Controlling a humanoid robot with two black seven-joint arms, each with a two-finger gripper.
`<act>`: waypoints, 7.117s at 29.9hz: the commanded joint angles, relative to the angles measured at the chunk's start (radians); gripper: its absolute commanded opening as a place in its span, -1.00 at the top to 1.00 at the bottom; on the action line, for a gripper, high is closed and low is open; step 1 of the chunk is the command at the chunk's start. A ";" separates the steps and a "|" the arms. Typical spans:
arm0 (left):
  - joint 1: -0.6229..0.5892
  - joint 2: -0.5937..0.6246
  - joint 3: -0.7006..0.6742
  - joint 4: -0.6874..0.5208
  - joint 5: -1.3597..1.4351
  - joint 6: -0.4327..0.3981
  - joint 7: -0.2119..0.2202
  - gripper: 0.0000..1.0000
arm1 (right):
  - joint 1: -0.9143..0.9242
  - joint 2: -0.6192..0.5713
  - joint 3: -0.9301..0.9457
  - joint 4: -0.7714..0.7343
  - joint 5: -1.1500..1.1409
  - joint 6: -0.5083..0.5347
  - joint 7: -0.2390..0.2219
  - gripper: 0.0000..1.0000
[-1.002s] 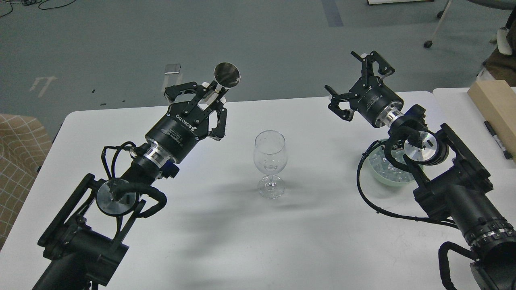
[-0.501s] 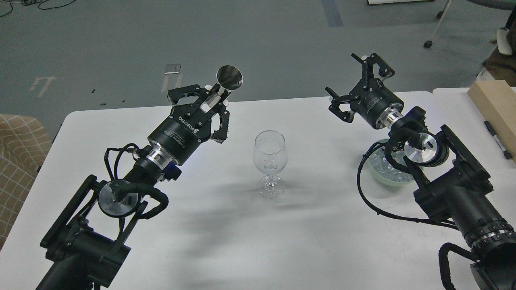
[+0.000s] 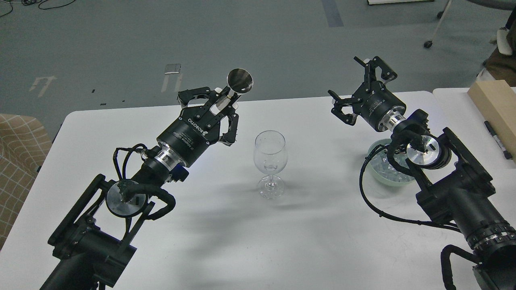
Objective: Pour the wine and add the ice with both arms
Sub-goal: 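Carry the metal cup toward the wine glass with the left gripper, then tilt the metal cup over the wine glass to pour, then hold the tilted metal cup above the wine glass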
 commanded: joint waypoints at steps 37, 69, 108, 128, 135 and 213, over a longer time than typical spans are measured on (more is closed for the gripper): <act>-0.049 0.003 0.063 0.038 0.020 0.003 -0.006 0.91 | 0.003 -0.001 0.001 0.003 0.001 -0.001 0.000 -1.00; -0.052 0.009 0.063 0.035 0.141 -0.015 -0.012 0.92 | 0.012 0.000 0.000 0.000 0.001 -0.001 0.000 -1.00; -0.057 0.005 0.061 0.022 0.325 -0.032 -0.020 0.92 | 0.017 -0.001 0.001 -0.001 0.001 -0.001 0.000 -1.00; -0.058 0.005 0.060 0.004 0.387 -0.032 -0.022 0.93 | 0.018 -0.003 0.001 -0.001 0.001 -0.003 0.000 -1.00; -0.057 0.003 0.061 -0.005 0.407 -0.032 -0.022 0.93 | 0.021 -0.003 0.001 -0.003 0.001 -0.003 0.000 -1.00; -0.060 0.011 0.060 -0.034 0.612 -0.048 -0.069 0.95 | 0.023 -0.003 0.003 -0.001 0.001 -0.003 0.000 -1.00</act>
